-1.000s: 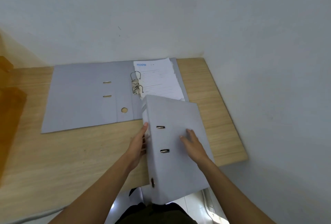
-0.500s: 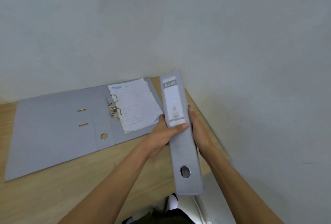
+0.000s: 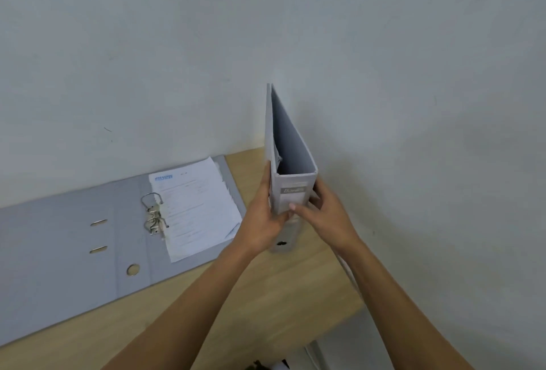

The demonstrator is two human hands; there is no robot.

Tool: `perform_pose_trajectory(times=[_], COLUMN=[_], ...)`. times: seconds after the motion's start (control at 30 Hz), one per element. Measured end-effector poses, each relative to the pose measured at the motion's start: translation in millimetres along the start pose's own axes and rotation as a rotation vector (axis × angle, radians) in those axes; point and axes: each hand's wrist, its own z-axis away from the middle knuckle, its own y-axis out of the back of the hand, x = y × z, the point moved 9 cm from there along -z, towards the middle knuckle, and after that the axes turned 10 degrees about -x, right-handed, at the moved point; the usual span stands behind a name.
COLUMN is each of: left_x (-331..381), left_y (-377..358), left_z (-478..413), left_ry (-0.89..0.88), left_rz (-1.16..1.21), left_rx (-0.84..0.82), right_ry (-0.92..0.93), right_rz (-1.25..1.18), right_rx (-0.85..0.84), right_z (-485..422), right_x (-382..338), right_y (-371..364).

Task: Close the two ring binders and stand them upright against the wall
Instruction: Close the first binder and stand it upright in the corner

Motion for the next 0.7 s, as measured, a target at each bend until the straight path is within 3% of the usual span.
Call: perform_pose_trajectory(times=[0.13, 0.3, 0.6, 0.7], left_x=[-6, -35, -39, -40], left_y=[-5, -11, -11, -12], left_z=[-27, -55, -112, -128], left_ry=[0.031, 0.159, 0.199, 0.211], left_rz=[-0.054, -0.119, -0.200, -0.208], left_rx=[0.041, -0.031, -0.102, -0.105], right_ry=[-0.025, -0.073, -0.096, -0.161], right_rz=[-0.044, -0.066, -0.033, -0.060], right_rx=[-0.002, -0.012, 0.234, 0.230], right_z=[-19, -37, -56, -61], right_x=[13, 27, 43, 53], right_y=[24, 38, 49, 43])
